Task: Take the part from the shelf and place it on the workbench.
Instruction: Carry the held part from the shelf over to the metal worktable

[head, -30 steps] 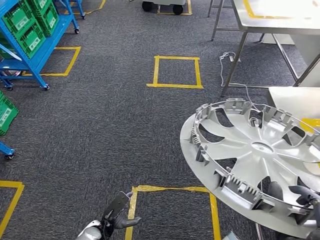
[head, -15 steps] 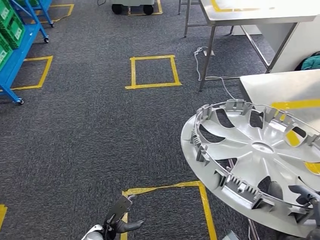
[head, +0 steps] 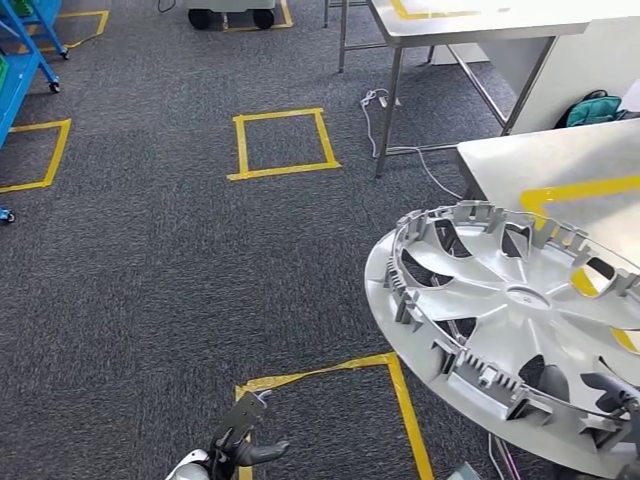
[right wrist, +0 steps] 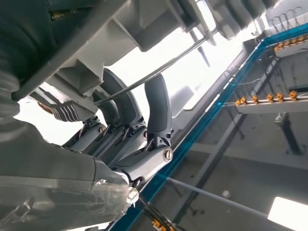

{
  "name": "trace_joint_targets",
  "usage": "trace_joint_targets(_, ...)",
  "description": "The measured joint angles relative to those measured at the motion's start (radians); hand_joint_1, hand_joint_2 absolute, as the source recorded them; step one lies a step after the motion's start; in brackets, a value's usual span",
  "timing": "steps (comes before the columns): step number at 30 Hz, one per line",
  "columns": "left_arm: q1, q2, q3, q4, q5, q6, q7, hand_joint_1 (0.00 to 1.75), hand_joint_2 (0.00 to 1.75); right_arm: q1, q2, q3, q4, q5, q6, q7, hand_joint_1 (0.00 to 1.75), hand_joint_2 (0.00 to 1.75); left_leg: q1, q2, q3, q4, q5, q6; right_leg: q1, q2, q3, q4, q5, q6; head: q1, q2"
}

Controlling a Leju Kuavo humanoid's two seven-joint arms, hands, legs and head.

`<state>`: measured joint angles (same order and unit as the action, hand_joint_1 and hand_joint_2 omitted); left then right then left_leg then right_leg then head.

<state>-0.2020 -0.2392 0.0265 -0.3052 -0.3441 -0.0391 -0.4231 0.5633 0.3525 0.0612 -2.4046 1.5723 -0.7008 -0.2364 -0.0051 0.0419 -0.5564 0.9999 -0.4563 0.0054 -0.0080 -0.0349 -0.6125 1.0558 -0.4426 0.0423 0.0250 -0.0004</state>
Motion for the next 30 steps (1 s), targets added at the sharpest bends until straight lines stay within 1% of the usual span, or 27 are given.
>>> trace_joint_targets(1,0.000,0.000,0.000,0.000,0.000,0.000,0.000,0.00,1.75,-0.001,0.000,0.000,0.000,0.000,0.000,0.000,1.75,1.75,-0.002,0.005,0.000,0.001,0.000,-0.004,0.004,-0.006,0.010,-0.019,0.000,-0.003,-0.001,0.000)
trace_joint_targets(3,-0.002,-0.001,0.001,0.000,0.000,0.000,0.000,0.00,1.75,-0.001,0.000,0.000,0.000,0.000,0.000,0.001,1.75,1.75,-0.002,0.017,0.000,0.000,0.000,-0.013,0.007,0.006,0.008,-0.021,0.002,-0.013,-0.002,0.000)
trace_joint_targets(5,-0.004,-0.002,0.002,0.000,0.000,0.002,0.000,0.00,1.75,-0.001,0.000,0.000,0.000,0.000,0.000,0.003,1.75,1.75,0.000,0.008,-0.008,0.017,-0.017,-0.023,0.003,0.020,0.007,-0.027,0.007,-0.024,-0.004,0.000)
trace_joint_targets(6,-0.005,-0.002,0.002,0.000,0.000,0.003,0.000,0.00,1.75,-0.002,0.000,0.000,0.000,0.000,0.000,0.004,1.75,1.75,0.002,-0.005,-0.024,0.054,-0.041,-0.028,0.000,0.027,0.007,-0.029,0.009,-0.029,-0.006,0.000)
trace_joint_targets(7,-0.006,-0.001,0.002,0.000,0.000,0.004,-0.001,0.00,1.75,-0.003,0.000,0.000,0.000,0.000,0.000,0.005,1.75,1.75,0.003,-0.019,-0.051,0.111,-0.072,-0.032,-0.001,0.034,0.007,-0.030,0.010,-0.033,-0.007,0.000)
trace_joint_targets(8,-0.005,0.000,0.002,0.000,0.000,0.005,-0.001,0.00,1.75,-0.003,0.000,0.000,0.000,0.001,0.000,0.006,1.75,1.75,0.004,-0.028,-0.085,0.181,-0.103,-0.034,-0.002,0.041,0.006,-0.030,0.011,-0.035,-0.008,0.000)
trace_joint_targets(9,-0.004,0.001,0.003,0.000,0.000,0.005,-0.001,0.00,1.75,-0.003,0.000,0.000,0.000,0.001,0.000,0.006,1.75,1.75,0.005,-0.033,-0.117,0.244,-0.125,-0.036,-0.003,0.049,0.005,-0.030,0.011,-0.037,-0.009,0.000)
trace_joint_targets(10,-0.003,0.001,0.004,0.000,0.000,0.005,-0.001,0.00,1.75,-0.003,0.000,0.000,0.000,0.001,0.000,0.006,1.75,1.75,0.006,-0.035,-0.137,0.279,-0.129,-0.037,-0.003,0.057,0.005,-0.030,0.011,-0.037,-0.009,0.000)
trace_joint_targets(11,-0.003,0.002,0.005,0.000,0.000,0.006,-0.001,0.00,1.75,-0.003,0.000,0.000,0.000,0.001,0.000,0.006,1.75,1.75,0.007,-0.036,-0.140,0.279,-0.115,-0.038,-0.004,0.066,0.006,-0.030,0.011,-0.036,-0.009,0.000)
trace_joint_targets(12,-0.003,0.002,0.006,0.000,0.000,0.006,-0.001,0.00,1.75,-0.003,0.000,0.000,0.000,0.001,0.000,0.006,1.75,1.75,0.009,-0.038,-0.123,0.240,-0.083,-0.038,-0.005,0.075,0.007,-0.030,0.012,-0.035,-0.009,0.000)
trace_joint_targets(13,-0.003,0.002,0.007,0.000,0.000,0.006,-0.001,0.00,1.75,-0.003,0.000,0.000,0.000,0.001,0.000,0.006,1.75,1.75,0.012,-0.048,-0.093,0.177,-0.045,-0.040,-0.006,0.084,0.007,-0.030,0.012,-0.032,-0.009,0.000)
trace_joint_targets(14,-0.004,0.002,0.007,0.000,0.000,0.006,-0.001,0.00,1.75,-0.003,0.000,0.000,0.000,0.001,0.000,0.006,1.75,1.75,0.017,-0.065,-0.061,0.108,-0.015,-0.042,-0.005,0.093,0.006,-0.027,0.011,-0.028,-0.010,0.000)
trace_joint_targets(15,-0.004,0.002,0.008,0.000,0.000,0.006,-0.001,0.00,1.75,-0.004,0.000,0.000,0.000,0.001,0.000,0.006,1.75,1.75,0.021,-0.081,-0.036,0.054,0.003,-0.042,-0.005,0.102,0.002,-0.024,0.012,-0.022,-0.009,0.000)
trace_joint_targets(16,-0.004,0.002,0.008,0.000,0.000,0.006,-0.001,0.00,1.75,-0.003,0.000,0.000,0.000,0.001,0.000,0.006,1.75,1.75,0.023,-0.094,-0.023,0.022,0.008,-0.041,-0.004,0.109,-0.003,-0.022,0.013,-0.016,-0.010,0.000)
trace_joint_targets(17,-0.004,0.001,0.009,0.000,0.000,0.006,-0.001,0.00,1.75,-0.003,0.000,0.000,0.000,0.001,0.000,0.006,1.75,1.75,0.022,-0.099,-0.019,0.010,0.005,-0.036,-0.005,0.115,-0.007,-0.022,0.015,-0.009,-0.011,0.000)
trace_joint_targets(18,-0.004,0.001,0.009,0.000,0.000,0.006,-0.001,0.00,1.75,-0.002,0.000,0.000,0.000,0.001,0.000,0.006,1.75,1.75,0.021,-0.094,-0.019,0.008,0.004,-0.028,-0.008,0.121,-0.011,-0.025,0.017,-0.003,-0.011,0.000)
trace_joint_targets(19,-0.005,0.000,0.009,0.000,0.000,0.006,-0.001,0.00,1.75,-0.001,0.000,0.000,0.000,0.001,0.000,0.006,1.75,1.75,0.020,-0.088,-0.019,0.006,0.006,-0.021,-0.011,0.119,-0.014,-0.024,0.017,0.003,-0.013,0.000)
trace_joint_targets(20,-0.006,0.000,0.009,0.000,0.000,0.006,-0.001,0.00,1.75,-0.001,0.000,0.000,0.000,0.000,0.000,0.006,1.75,1.75,0.019,-0.081,-0.018,0.005,0.007,-0.013,-0.011,0.108,-0.021,-0.012,0.008,0.007,-0.011,0.000)
trace_joint_targets(21,-0.006,-0.001,0.010,0.000,0.000,0.006,-0.001,0.00,1.75,-0.002,0.000,0.000,0.000,0.000,0.000,0.006,1.75,1.75,0.019,-0.075,-0.017,0.003,0.008,-0.006,-0.010,0.091,-0.037,0.018,-0.010,0.010,-0.007,0.000)
trace_joint_targets(22,-0.006,0.000,0.010,0.000,0.000,0.006,-0.001,0.00,1.75,-0.002,0.000,0.000,0.000,0.000,0.000,0.006,1.75,1.75,0.018,-0.067,-0.017,0.002,0.008,-0.001,-0.009,0.071,-0.061,0.071,-0.038,0.011,-0.004,0.000)
trace_joint_targets(23,-0.005,0.000,0.010,0.000,0.000,0.006,-0.001,0.00,1.75,-0.003,-0.001,0.000,0.000,0.000,0.000,0.006,1.75,1.75,0.015,-0.060,-0.017,0.002,0.007,0.003,-0.008,0.056,-0.093,0.139,-0.071,0.012,-0.001,0.000)
trace_joint_targets(24,-0.004,0.001,0.011,0.000,0.000,0.006,-0.001,0.00,1.75,-0.003,-0.001,0.000,0.000,0.000,0.000,0.006,1.75,1.75,0.013,-0.053,-0.016,0.002,0.006,0.005,-0.008,0.049,-0.124,0.204,-0.097,0.013,-0.001,0.000)
trace_joint_targets(25,-0.004,0.002,0.011,0.000,0.000,0.006,-0.001,0.00,1.75,-0.003,-0.001,0.000,0.000,0.000,0.000,0.006,1.75,1.75,0.011,-0.045,-0.015,0.002,0.005,0.006,-0.008,0.045,-0.144,0.248,-0.108,0.013,-0.001,0.000)
trace_joint_targets(26,-0.004,0.002,0.011,0.000,-0.001,0.006,-0.001,0.00,1.75,-0.003,-0.001,0.000,0.000,0.000,0.000,0.006,1.75,1.75,0.010,-0.038,-0.014,0.003,0.004,0.007,-0.008,0.043,-0.146,0.255,-0.102,0.012,-0.001,0.000)
trace_joint_targets(27,-0.004,0.002,0.011,0.000,-0.001,0.006,-0.001,0.00,1.75,-0.002,-0.001,0.000,0.000,0.000,0.000,0.006,1.75,1.75,0.009,-0.033,-0.011,0.003,0.002,0.006,-0.007,0.042,-0.127,0.220,-0.078,0.010,-0.001,0.000)
trace_joint_targets(28,-0.004,0.002,0.011,0.000,-0.001,0.006,-0.001,0.00,1.75,-0.002,-0.001,0.000,0.000,0.000,0.000,0.007,1.75,1.75,0.009,-0.029,-0.007,0.003,-0.001,0.005,-0.007,0.037,-0.091,0.156,-0.044,0.007,-0.001,0.000)
trace_joint_targets(30,-0.005,0.003,0.011,0.000,-0.001,0.006,-0.001,0.00,1.75,-0.004,-0.001,0.000,0.000,0.000,0.000,0.009,1.75,1.75,0.006,-0.022,0.000,0.004,-0.007,-0.001,-0.001,0.019,-0.020,0.031,-0.005,0.002,-0.001,0.000)
